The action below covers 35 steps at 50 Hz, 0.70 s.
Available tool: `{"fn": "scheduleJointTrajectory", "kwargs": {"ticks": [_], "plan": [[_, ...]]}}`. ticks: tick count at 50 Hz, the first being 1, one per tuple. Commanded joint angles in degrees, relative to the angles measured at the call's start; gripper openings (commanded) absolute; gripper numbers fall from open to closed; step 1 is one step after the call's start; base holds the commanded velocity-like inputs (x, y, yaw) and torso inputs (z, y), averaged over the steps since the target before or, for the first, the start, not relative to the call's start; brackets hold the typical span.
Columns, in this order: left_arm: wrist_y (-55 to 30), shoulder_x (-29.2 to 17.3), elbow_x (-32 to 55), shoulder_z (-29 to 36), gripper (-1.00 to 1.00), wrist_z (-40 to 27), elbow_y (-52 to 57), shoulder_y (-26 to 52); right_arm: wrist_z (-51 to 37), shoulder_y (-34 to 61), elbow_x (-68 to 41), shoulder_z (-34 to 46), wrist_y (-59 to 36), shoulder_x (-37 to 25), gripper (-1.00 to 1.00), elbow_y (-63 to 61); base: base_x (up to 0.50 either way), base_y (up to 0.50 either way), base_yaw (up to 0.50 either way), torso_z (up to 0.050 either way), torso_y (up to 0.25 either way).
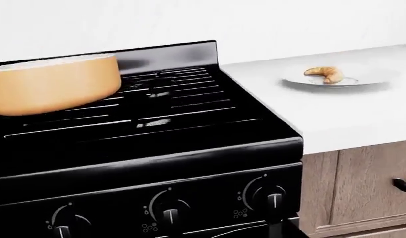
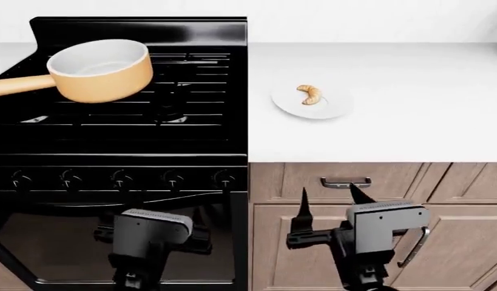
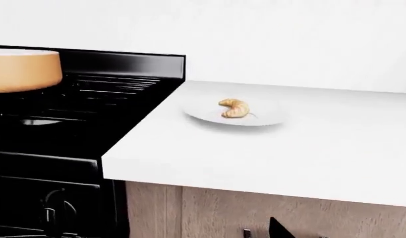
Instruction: Pick the croissant and place it on the pan. Then turn on the stove to warm the croissant.
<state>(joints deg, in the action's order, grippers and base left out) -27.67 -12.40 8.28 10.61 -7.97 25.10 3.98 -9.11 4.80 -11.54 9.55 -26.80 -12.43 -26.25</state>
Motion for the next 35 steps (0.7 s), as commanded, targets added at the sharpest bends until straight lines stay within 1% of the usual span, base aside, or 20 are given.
{"fn": "scheduleJointTrajectory", "kwargs": {"ticks": [1, 2, 3, 5, 6, 7, 8, 9, 10, 11, 14, 15, 16, 17, 18, 19, 21, 25, 29, 35], "plan": [[-24.7, -3.9, 5.8, -2.9, 1.00, 1.5, 20.3, 6.7, 0.1, 8.4, -10.7, -4.6, -31.2, -3.4, 1.00, -22.9, 0.00, 0.00, 0.00, 0.000, 0.000], [-29.6, -3.4, 9.5, -5.5, 1.00, 3.0, 22.9, 8.5, 0.3, 9.0, -12.1, -6.1, -32.7, -3.0, 1.00, -23.7, 0.00, 0.00, 0.00, 0.000, 0.000], [-33.4, -3.4, 11.5, -6.7, 1.00, 3.5, 24.7, 9.9, -0.1, 11.4, -14.6, -9.2, -37.4, -2.4, 1.00, -25.4, 0.00, 0.00, 0.00, 0.000, 0.000], [-48.8, -0.1, 18.6, -14.3, 1.00, 4.3, 29.6, 17.0, -0.5, 17.2, -19.7, -14.5, -48.6, -1.4, 1.00, -29.2, 0.00, 0.00, 0.00, 0.000, 0.000], [-51.8, -0.6, 19.0, -14.3, 1.00, 3.8, 30.7, 18.8, -0.4, 19.2, -21.6, -16.3, -52.5, -0.6, 1.00, -30.5, 0.00, 0.00, 0.00, 0.000, 0.000], [-54.7, -3.0, 18.4, -12.0, 1.00, 2.6, 31.5, 21.6, -0.3, 22.7, -24.2, -18.4, -59.1, 0.5, 1.00, -32.1, 0.00, 0.00, 0.00, 0.000, 0.000], [-62.0, -1.2, 21.5, -15.9, 1.00, 4.3, 32.1, 26.0, -2.8, 25.4, -29.4, -18.4, -63.1, -0.8, 1.00, -32.3, 0.00, 0.00, 0.00, 0.000, 0.000], [-62.3, -3.0, 29.8, -18.2, 1.00, -1.6, 30.0, 28.1, -11.4, 27.5, -38.0, -19.4, -63.2, -3.6, 1.00, -29.6, 0.00, 0.00, 0.00, 0.000, 0.000], [-62.3, -6.4, 38.4, -23.2, 1.00, -10.2, 23.2, 30.8, -20.0, 30.7, -46.6, -20.8, -63.1, -6.3, 1.00, -25.6, 0.00, 0.00, 0.00, 0.000, 0.000], [-62.2, -9.0, 47.0, -23.9, 1.00, -18.8, 17.3, 34.0, -28.6, 33.9, -55.2, -20.6, -63.0, -8.3, 1.00, -22.2, 0.00, 0.00, 0.00, 0.000, 0.000], [-58.0, -18.1, 72.8, -15.0, 1.00, -44.6, 12.1, 41.6, -54.3, 44.3, -81.0, -8.1, -49.9, -17.8, 1.00, -13.7, 0.00, 0.00, 0.00, 0.000, 0.000], [-56.7, -18.8, 81.4, -14.5, 1.00, -53.2, 11.4, 41.9, -62.9, 46.1, -89.6, -6.4, -48.7, -18.8, 1.00, -13.4, 0.00, 0.00, 0.00, 0.000, 0.000], [-53.4, -20.8, 90.0, -12.8, 1.00, -56.6, 8.7, 43.0, -71.5, 49.6, -98.1, -2.9, -46.4, -21.2, 1.00, -12.3, 0.00, 0.00, 0.00, 0.000, 0.000], [-52.2, -21.8, 98.6, -11.8, 1.00, -58.4, 8.0, 43.6, -73.6, 50.8, -106.7, -1.9, -45.4, -21.8, 1.00, -12.1, 0.00, 0.00, 0.00, 0.000, 0.000], [-50.3, -22.9, 107.2, -11.3, 1.00, -59.3, 7.3, 44.6, -75.7, 52.5, -112.1, 0.0, -44.0, -23.0, 1.00, -11.7, 0.00, 0.00, 0.00, 0.000, 0.000], [-50.8, -23.6, 110.3, -11.2, 1.00, -58.5, 8.3, 46.0, -76.6, 53.4, -113.2, 0.9, -43.2, -23.4, 1.00, -11.6, 0.00, 0.00, 0.00, 0.000, 0.000], [-50.6, -26.2, 112.4, -7.5, 1.00, -61.1, 7.0, 49.5, -80.1, 59.0, -119.3, 8.6, -41.7, -26.6, 1.00, -9.9, 0.00, 0.00, 0.00, 0.000, 0.000], [-50.3, -28.7, 116.1, -2.3, 1.00, -63.2, 5.4, 54.0, -80.6, 68.5, -123.6, 18.5, -35.1, -32.0, 1.00, -9.3, 0.00, 0.00, 0.00, 0.000, 0.000], [-49.6, -29.3, 117.3, -1.7, 1.00, -63.0, 4.3, 55.5, -80.3, 72.8, -124.1, 21.8, -32.7, -34.3, 1.00, -10.4, 0.00, 0.00, 0.00, 0.000, 0.000], [-52.6, -27.7, 112.0, -4.4, 1.00, -58.9, 3.0, 56.6, -78.8, 73.2, -122.1, 22.2, -31.3, -37.1, 1.00, -11.8, 0.00, 0.00, 0.00, 0.000, 0.000]]}}
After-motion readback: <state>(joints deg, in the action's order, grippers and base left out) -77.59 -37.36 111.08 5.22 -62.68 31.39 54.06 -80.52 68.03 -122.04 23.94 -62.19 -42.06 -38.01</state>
